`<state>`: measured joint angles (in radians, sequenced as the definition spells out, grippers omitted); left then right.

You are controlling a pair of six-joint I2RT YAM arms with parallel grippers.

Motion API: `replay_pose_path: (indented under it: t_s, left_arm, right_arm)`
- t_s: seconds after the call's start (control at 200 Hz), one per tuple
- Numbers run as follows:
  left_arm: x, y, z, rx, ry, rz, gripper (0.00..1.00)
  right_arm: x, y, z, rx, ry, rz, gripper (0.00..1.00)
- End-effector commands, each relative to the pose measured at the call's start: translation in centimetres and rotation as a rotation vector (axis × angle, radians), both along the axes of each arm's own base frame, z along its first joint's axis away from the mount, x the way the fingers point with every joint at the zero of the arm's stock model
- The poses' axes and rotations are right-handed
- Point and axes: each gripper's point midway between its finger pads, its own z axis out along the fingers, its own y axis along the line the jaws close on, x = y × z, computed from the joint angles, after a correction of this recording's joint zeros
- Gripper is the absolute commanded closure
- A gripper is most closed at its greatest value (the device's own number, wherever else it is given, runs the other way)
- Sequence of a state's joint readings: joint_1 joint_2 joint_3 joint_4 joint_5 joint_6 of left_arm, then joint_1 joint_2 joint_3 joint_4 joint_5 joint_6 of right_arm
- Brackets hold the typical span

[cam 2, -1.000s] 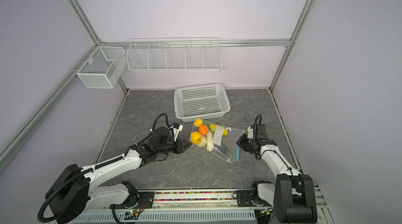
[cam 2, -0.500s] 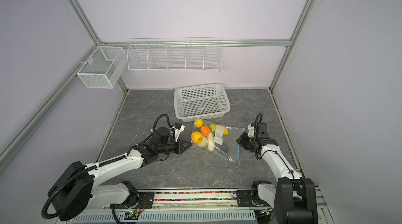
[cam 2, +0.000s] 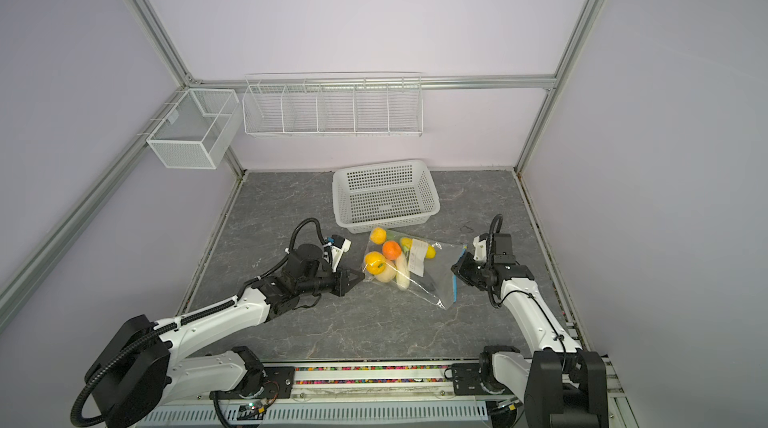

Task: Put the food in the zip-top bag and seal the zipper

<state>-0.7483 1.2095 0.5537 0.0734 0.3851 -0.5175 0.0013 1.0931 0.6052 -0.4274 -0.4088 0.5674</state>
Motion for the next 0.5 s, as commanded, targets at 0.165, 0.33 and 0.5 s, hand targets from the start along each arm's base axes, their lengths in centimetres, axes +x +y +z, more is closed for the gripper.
replay_pose_path:
  t_s: [0.165,0.33,0.5]
  left_arm:
    - [0.6,0.8,0.7,0.031,-0.028,0.051,1.00]
    - [0.2,1.9,1.4,0.016,-0.046,0.086,1.00]
    - [-0.5,2.5,1.6,0.005,-0.053,0.100,1.00]
  right_arm:
    - [-0.6,0.9,1.3,0.037,-0.022,0.056,0.88]
    - [-0.6,1.2,1.8,0.050,-0.030,0.069,0.88]
    - [-1.0,2.4,1.9,0.069,-0.024,0.116,0.88]
